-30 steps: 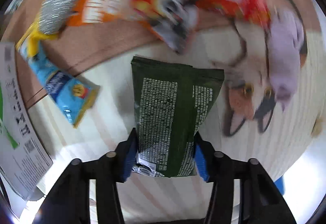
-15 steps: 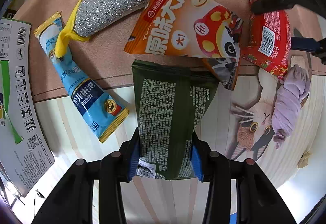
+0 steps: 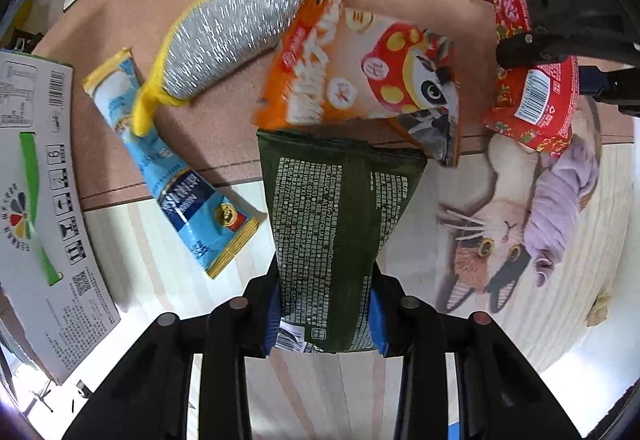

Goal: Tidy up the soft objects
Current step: 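Grasp the green packet with the left tool while the right tool grasps the red snack packet, then carry the green and red packets into the box, then open both tools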

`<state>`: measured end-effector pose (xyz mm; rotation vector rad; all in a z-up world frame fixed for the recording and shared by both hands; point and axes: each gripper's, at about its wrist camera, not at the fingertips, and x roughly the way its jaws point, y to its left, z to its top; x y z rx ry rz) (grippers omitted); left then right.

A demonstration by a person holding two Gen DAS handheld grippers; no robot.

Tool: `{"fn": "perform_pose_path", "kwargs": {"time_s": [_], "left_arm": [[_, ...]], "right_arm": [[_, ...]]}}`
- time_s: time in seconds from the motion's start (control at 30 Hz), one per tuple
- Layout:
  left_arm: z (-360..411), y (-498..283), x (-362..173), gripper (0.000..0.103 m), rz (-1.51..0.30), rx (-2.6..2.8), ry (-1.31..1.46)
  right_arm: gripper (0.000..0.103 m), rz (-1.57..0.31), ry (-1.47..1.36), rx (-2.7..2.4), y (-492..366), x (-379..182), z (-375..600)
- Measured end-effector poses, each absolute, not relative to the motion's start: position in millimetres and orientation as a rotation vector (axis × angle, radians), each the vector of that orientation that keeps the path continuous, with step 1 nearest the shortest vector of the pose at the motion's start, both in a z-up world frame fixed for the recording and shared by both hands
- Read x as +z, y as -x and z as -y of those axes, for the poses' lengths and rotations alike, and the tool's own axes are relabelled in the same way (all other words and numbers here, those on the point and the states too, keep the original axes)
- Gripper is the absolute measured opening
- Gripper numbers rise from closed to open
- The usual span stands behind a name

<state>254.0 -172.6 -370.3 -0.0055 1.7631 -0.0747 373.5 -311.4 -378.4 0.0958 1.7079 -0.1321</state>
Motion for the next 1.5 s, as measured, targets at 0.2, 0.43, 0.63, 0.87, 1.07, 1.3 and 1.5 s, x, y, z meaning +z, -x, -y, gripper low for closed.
{"fn": "perform_pose_path", "kwargs": {"time_s": [0.2,0.43,0.63,0.87,1.07,1.3,1.5], "left_arm": [[164,-252,-321,0.031,-1.681,-0.134,0.065],[126,-245,-245,0.031,-1.557,-0.195,0.143],[53,-240,-184,0.031,-1.448,-0.185,0.207],[-69,-225,-160,0.031,-1.409,-0.064,0.226],[-176,-229,-185,0.031,-1.448,0.087,0.211],[-249,-259,-247,0.031,-1.558,0.147,0.199],[-270,-285,-299,0.031,-1.645,0.136,0.197]], "right_arm": [[0.044,-1.606,-0.091,-0.080,-359,-319,296],[0.044,-1.510,-0.112,0.004,-325,-247,287],[0.044,-1.451,-0.131,0.085,-296,-191,245],[0.044,-1.428,-0.147,0.248,-258,-169,125],[0.044,-1.515,-0.128,0.336,-235,-203,10],[0.044,-1.650,-0.077,0.323,-222,-266,-70],[0.044,-1.728,-0.021,0.269,-225,-308,-98]]}}
